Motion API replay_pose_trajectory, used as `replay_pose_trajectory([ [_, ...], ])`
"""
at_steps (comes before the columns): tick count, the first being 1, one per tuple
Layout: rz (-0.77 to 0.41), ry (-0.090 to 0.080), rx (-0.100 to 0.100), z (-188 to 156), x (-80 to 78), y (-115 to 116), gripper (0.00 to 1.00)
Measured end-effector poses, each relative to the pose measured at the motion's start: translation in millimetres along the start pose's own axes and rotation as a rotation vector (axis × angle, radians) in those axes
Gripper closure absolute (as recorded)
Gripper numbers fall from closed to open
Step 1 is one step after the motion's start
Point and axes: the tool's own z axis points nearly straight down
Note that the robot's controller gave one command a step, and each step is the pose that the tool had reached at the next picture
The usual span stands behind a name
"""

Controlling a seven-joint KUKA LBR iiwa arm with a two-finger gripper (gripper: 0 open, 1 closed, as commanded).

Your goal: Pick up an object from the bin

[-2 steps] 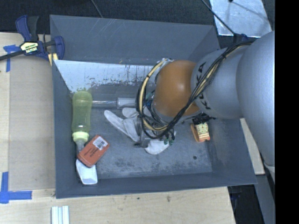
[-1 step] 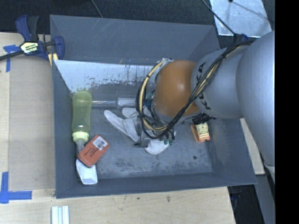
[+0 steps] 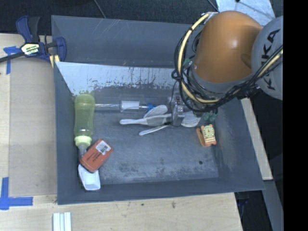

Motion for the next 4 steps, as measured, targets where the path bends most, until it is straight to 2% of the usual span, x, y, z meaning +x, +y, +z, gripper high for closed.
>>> replay_pose_trajectory([
  [1, 0.001, 0.007, 0.000, 3.1, 1.3, -0.1, 0.00],
  [2, 0.001, 0.007, 0.001, 3.0, 1.3, -0.2, 0.00],
  [3, -0.012, 0.003, 0.001, 39.7, 10.0, -18.4, 0.00],
  [4, 0.046, 0.008, 0.002, 60.3, 26.7, -9.6, 0.00],
])
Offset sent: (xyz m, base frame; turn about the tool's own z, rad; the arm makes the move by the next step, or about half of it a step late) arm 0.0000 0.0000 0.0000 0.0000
